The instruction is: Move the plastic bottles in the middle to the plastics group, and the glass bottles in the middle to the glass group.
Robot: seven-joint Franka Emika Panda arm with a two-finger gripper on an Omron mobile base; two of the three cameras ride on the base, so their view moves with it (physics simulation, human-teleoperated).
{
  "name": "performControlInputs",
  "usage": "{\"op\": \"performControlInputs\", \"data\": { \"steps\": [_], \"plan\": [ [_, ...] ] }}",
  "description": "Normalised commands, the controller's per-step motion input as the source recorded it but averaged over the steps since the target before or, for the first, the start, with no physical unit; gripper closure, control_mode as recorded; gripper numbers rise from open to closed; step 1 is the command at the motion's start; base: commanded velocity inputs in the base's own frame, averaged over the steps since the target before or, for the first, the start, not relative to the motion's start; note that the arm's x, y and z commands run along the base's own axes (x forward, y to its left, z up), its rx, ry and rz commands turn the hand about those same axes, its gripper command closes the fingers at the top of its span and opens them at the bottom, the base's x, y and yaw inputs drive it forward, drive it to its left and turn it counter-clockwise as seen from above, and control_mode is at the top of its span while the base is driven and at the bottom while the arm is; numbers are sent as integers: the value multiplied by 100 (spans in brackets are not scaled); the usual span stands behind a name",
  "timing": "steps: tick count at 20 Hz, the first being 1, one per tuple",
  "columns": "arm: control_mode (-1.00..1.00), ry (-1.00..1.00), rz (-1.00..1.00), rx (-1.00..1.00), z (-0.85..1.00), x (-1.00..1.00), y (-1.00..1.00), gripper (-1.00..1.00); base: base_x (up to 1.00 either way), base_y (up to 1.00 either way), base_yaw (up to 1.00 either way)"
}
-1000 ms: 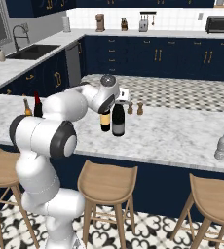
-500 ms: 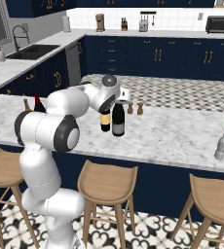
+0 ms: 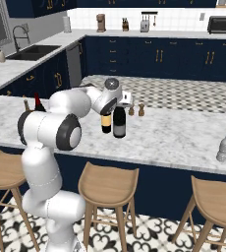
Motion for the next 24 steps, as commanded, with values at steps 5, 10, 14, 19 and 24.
{"op": "performControlInputs", "data": {
  "steps": [5,10,14,19,24],
  "plan": [
    [-100,0,0,0,-3,24,-4,-100,0,0,0],
    [-100,0,0,0,0,21,-20,-100,0,0,0],
    [-100,1,1,0,-5,11,-2,-100,0,0,0],
    [-100,0,2,0,-17,10,0,-100,0,0,0],
    [-100,0,3,0,-17,12,0,-100,0,0,0]
  ]
}}
